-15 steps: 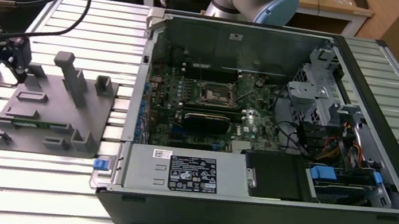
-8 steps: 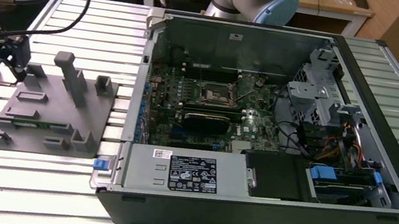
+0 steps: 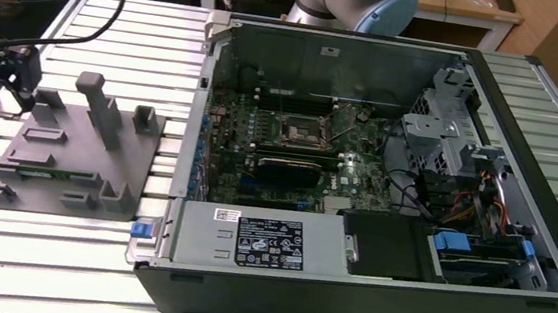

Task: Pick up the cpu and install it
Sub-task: 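Pick up the cpu and move it towards the insertion slot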

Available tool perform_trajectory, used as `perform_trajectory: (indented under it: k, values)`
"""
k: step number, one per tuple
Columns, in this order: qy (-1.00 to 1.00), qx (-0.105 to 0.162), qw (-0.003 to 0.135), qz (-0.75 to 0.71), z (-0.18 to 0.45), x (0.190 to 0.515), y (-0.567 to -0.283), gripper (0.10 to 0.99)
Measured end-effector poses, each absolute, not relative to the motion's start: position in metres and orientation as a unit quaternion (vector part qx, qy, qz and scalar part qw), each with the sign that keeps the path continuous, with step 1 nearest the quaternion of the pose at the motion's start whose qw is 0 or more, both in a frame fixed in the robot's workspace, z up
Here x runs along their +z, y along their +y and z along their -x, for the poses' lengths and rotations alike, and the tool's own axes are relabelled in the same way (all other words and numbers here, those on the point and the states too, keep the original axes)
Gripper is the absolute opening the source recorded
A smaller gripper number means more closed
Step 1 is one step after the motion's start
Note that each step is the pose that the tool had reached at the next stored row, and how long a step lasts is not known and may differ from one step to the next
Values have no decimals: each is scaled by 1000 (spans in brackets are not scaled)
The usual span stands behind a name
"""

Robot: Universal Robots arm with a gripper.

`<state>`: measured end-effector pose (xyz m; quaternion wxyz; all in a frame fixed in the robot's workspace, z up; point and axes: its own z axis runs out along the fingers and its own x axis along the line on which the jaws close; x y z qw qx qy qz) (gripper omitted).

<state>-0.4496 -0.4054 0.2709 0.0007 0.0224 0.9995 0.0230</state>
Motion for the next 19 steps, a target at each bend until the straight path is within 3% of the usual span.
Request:
perform_trajectory:
  k: [19]
  values:
    - [999,23,1,-22,450,282,-405,541]
